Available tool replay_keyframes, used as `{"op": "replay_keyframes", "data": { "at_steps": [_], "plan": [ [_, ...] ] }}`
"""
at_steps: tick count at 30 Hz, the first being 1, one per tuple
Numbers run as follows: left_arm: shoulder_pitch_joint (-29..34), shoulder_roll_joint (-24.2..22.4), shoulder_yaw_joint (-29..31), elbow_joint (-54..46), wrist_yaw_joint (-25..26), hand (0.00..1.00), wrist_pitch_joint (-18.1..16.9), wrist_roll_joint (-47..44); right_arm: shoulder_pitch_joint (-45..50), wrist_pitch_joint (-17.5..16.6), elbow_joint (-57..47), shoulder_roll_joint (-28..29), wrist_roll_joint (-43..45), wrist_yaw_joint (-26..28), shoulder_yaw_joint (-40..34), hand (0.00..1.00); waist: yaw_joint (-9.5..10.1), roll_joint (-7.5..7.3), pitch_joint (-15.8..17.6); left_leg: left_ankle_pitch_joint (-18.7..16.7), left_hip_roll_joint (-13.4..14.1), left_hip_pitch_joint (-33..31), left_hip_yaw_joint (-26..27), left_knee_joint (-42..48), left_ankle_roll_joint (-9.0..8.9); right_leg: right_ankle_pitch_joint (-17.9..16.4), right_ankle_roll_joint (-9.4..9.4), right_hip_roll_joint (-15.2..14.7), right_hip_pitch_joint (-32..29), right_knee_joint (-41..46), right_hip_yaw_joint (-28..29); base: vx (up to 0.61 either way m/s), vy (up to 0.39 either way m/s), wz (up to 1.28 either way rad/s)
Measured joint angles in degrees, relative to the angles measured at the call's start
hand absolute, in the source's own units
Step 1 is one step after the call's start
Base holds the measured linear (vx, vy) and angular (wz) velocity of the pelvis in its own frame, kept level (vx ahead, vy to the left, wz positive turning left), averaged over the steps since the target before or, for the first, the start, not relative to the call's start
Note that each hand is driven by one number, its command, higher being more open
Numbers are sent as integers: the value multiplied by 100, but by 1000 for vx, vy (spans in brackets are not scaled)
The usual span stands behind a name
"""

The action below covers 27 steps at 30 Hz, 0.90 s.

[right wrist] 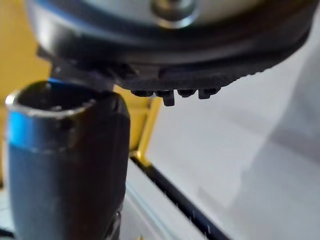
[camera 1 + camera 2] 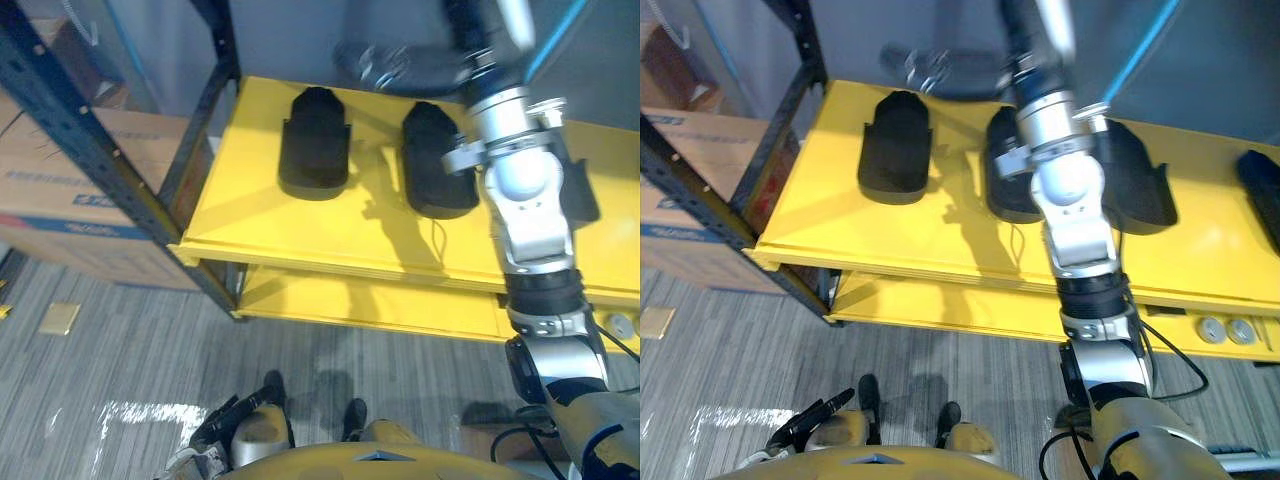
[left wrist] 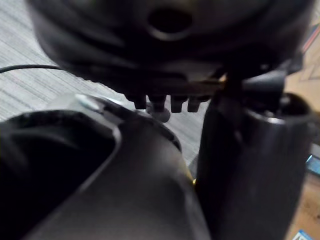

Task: Walk over and take three plastic housings, then place them on the shelf

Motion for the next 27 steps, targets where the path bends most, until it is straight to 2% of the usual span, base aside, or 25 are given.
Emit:
{"op": "replay_keyframes", "data": {
  "at_steps": [3, 5, 7, 8, 11, 13, 17, 20, 22, 27],
  "plan": [
    [-10, 51, 8, 199, 2, 100, -5, 266, 550, -18, -212, -407, 271, -48, -657, 100, -265, -46, -287, -68, 18, 88, 263, -12, -16, 60, 6, 7, -5, -51, 277, 73, 6, -46],
    [-13, 45, 9, 319, 12, 100, -4, 365, 1175, -12, -266, -664, 263, -104, -1184, 100, -455, -1, -396, -141, 54, 208, 465, -19, -39, 81, 1, 33, -10, -53, 478, 19, 9, -54],
    [-8, 36, 10, 429, 29, 100, 1, 365, 1606, 0, -273, -701, 269, -136, -1473, 100, -509, 25, -473, -175, 76, 261, 581, -20, -64, 81, 0, 53, -46, -48, 606, -25, 10, -45],
    [0, 19, 12, 528, 64, 100, 12, 364, 2116, 0, -271, -688, 453, -154, -1796, 100, -565, 60, -589, -193, 98, 264, 695, -21, -84, 78, 1, 73, -105, -41, 707, -9, 3, -43],
    [85, -34, 64, 601, 202, 100, 17, 343, 3221, -2, -125, -399, 984, -133, -2394, 100, -784, 131, -651, -204, 132, 348, 858, -22, -101, 73, 0, 112, -119, -39, 871, 5, -7, -35],
    [192, -81, 69, 605, 395, 100, 111, 281, 4038, -2, 349, 252, 1521, -38, -2682, 100, -972, 208, -744, -234, 151, 392, 974, -21, -139, 55, 23, 138, -159, -29, 965, 8, -10, -31],
    [221, -192, 259, 648, 645, 100, 254, 276, 5088, 202, 1473, 1141, 1563, 264, -2643, 100, -1071, 332, -813, -303, 160, 456, 1088, -20, -188, 51, 25, 147, -154, -24, 1067, 16, 9, -17],
    [213, -276, 367, 645, 915, 100, 376, 276, 5373, 421, 2835, 1565, 1496, 269, -2110, 100, -1071, 432, -858, -334, 162, 481, 1116, -20, -184, 47, 24, 142, -141, -21, 1063, 5, 11, -3],
    [182, -349, 515, 641, 1146, 100, 520, 253, 5381, 542, 3813, 1846, 1494, 354, -1848, 100, -979, 486, -856, -349, 150, 548, 1103, -22, -183, 13, -19, 126, -58, -29, 1031, 9, 23, 6],
    [117, -423, 865, 637, 1157, 100, 814, 256, 5208, 832, 5766, 2057, 1214, 942, -1769, 100, -742, 488, -845, -367, 82, 548, 907, -23, -157, -53, 15, 46, 68, -40, 803, 23, 20, 22]
  ]
}}
